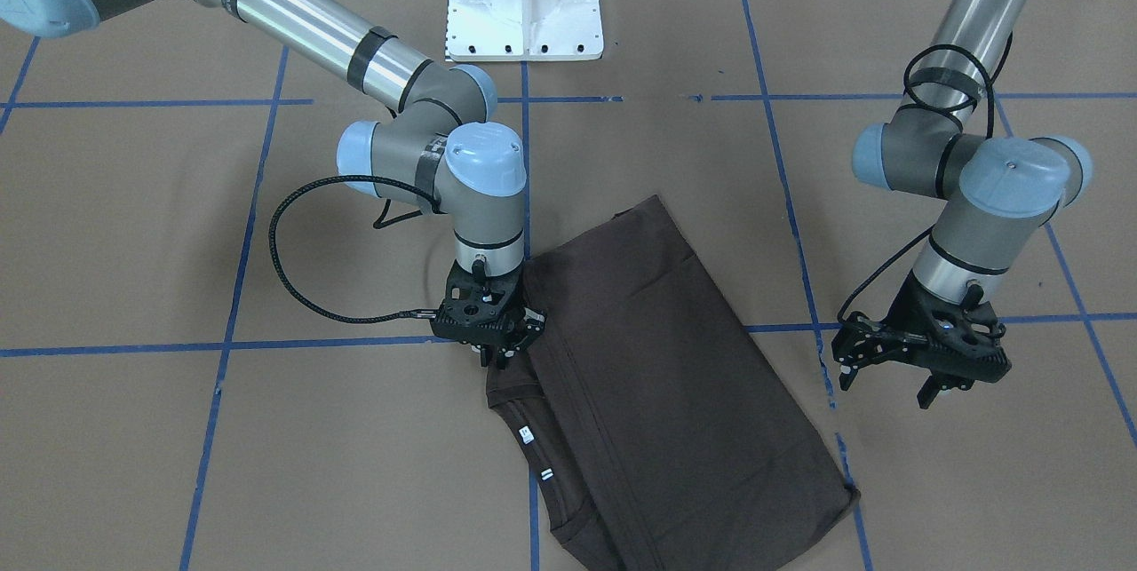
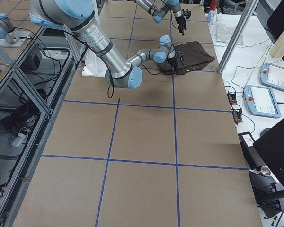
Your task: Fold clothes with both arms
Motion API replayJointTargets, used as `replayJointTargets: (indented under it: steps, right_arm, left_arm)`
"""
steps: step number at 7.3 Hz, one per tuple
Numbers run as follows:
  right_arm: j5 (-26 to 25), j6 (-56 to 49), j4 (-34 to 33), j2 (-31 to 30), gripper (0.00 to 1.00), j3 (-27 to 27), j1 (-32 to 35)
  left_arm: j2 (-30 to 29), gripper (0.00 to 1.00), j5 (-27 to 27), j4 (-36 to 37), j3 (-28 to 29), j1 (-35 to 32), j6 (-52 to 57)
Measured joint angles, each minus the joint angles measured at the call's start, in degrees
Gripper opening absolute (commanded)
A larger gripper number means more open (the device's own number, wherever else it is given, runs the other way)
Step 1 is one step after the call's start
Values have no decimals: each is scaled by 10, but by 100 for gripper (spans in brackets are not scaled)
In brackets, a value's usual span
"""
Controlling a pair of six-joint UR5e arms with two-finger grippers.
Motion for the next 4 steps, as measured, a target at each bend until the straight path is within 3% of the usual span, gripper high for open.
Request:
replayJointTargets:
  steps: [2,4]
  right_arm:
    - [0,3,-2,-1,0,7,0]
    - [3,5,-26,-41,0,80,-2]
  left_arm:
    - [0,100,0,0,0,0,0]
    - [-1,100,-1,0,-2,0,-4]
